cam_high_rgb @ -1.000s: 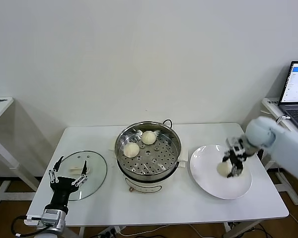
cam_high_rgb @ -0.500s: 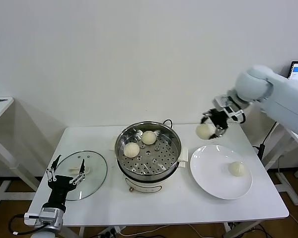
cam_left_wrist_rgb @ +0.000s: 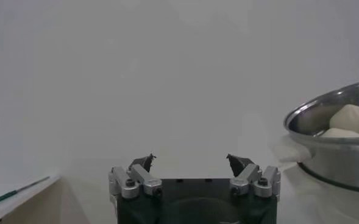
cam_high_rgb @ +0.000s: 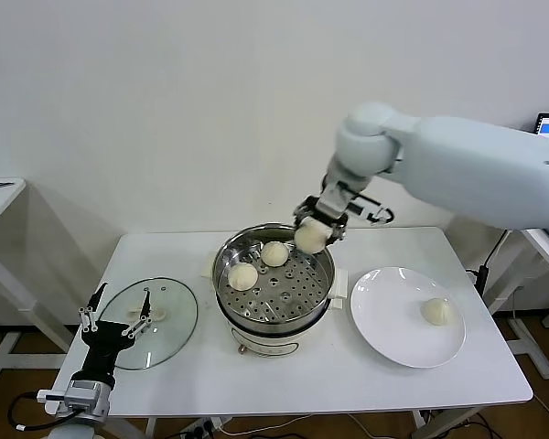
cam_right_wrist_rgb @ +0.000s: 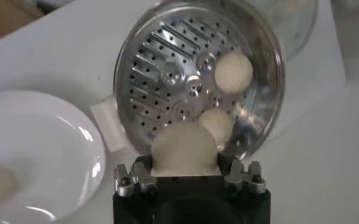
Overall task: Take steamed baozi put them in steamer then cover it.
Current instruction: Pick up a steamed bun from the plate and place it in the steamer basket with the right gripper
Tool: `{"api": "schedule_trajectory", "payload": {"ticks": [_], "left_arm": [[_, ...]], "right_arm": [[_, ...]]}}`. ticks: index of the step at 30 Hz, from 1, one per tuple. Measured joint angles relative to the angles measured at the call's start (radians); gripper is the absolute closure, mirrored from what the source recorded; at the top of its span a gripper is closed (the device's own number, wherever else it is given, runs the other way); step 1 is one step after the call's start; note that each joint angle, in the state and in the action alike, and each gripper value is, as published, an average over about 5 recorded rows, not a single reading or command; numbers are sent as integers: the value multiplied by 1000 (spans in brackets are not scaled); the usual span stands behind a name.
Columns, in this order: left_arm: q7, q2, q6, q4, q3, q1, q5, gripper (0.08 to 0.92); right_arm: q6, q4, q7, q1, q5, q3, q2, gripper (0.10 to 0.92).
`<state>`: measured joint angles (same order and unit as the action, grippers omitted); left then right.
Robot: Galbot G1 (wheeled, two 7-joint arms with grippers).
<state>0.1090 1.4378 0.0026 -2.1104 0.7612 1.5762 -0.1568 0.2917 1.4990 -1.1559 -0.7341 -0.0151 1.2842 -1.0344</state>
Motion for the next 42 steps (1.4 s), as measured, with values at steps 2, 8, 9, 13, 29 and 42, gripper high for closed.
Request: {"api": "schedule_trajectory", "payload": {"ticks": [2, 8, 9, 13, 29, 42], "left_arm": [[2, 0, -1, 4, 1, -2, 2, 177], [4, -2, -1, 13, 4, -11, 7, 177], [5, -2, -1, 15, 3, -12, 7, 177], [5, -3, 0, 20, 1, -15, 8, 177], [6, -4, 0, 24, 16, -10, 12, 177], [7, -3, -1, 25, 17, -9, 13, 177]], "right_arm": [[31, 6, 9, 8, -17, 13, -25, 313], [103, 23, 34, 42, -59, 41, -83, 313], [112, 23, 37, 46, -64, 44, -91, 313], [141, 22, 46, 61, -77, 56, -119, 313], [185, -44, 46, 135, -109, 78, -220, 313], [188, -94, 43, 177, -120, 76, -255, 313]]}}
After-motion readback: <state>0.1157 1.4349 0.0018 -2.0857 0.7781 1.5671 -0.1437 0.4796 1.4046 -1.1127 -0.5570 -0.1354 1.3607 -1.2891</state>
